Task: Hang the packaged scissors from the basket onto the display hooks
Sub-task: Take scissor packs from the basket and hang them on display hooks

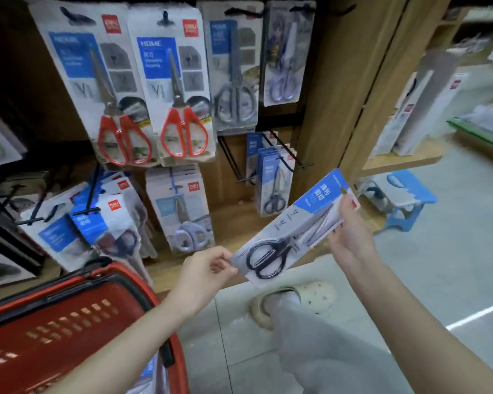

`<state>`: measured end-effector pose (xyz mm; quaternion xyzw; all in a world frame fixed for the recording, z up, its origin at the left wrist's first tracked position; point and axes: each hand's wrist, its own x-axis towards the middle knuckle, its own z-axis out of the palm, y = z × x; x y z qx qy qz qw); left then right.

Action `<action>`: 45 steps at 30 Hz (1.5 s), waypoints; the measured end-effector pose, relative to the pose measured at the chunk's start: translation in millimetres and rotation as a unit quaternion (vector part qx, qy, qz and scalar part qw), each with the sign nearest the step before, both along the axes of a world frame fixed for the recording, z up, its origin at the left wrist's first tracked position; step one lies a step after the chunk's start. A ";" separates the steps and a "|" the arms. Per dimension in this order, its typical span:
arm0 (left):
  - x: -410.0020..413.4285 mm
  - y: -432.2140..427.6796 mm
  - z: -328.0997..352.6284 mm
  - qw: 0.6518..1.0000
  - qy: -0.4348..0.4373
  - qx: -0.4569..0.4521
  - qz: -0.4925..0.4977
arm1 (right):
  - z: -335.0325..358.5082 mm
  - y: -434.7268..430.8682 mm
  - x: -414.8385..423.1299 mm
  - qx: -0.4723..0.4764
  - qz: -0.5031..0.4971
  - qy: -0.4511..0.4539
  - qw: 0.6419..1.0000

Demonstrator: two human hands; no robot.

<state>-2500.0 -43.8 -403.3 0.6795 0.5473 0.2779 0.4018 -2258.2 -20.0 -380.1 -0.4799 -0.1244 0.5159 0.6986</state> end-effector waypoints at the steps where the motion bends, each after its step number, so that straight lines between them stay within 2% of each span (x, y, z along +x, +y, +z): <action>1: 10.2 5.4 1.3 0.999 0.037 0.032 -0.021 | 2.1 6.6 7.4 0.006 -0.020 -0.025 0.999; 4: 31.8 30.3 19.1 0.978 0.120 0.160 -0.052 | 0.2 26.9 25.9 -0.010 -0.036 -0.170 0.985; 6: 39.4 50.5 36.6 0.960 0.150 0.230 -0.061 | -9.7 41.3 34.6 -0.032 -0.011 -0.287 0.957; 8: 45.0 69.4 49.1 0.935 0.201 0.284 -0.069 | -21.0 54.5 38.6 -0.046 0.022 -0.365 0.930; 10: 48.6 86.2 50.9 0.910 0.269 0.302 -0.089 | -28.3 66.0 37.1 -0.046 0.039 -0.401 0.914; 12: 48.9 98.9 44.3 0.897 0.325 0.282 -0.105 | -33.1 77.7 32.7 -0.045 0.038 -0.436 0.898; 15: 44.7 107.8 30.8 0.893 0.348 0.261 -0.114 | -41.0 98.2 26.6 -0.034 0.042 -0.448 0.892; 20: 41.6 106.3 23.0 0.903 0.319 0.264 -0.109 | -50.6 129.8 21.1 -0.040 0.044 -0.457 0.887; 29: 39.1 108.8 20.4 0.906 0.303 0.274 -0.113 | -53.6 171.8 19.0 -0.033 0.067 -0.382 0.921; 40: 30.4 108.7 23.7 0.880 0.346 0.294 -0.136 | -50.1 192.5 28.4 -0.108 0.013 -0.442 0.891; 43: 29.8 107.1 25.1 0.870 0.366 0.299 -0.140 | -50.8 177.0 30.2 -0.118 0.005 -0.483 0.867; 45: 27.4 103.1 27.5 0.861 0.386 0.299 -0.138 | -53.1 158.4 27.3 -0.137 0.039 -0.532 0.835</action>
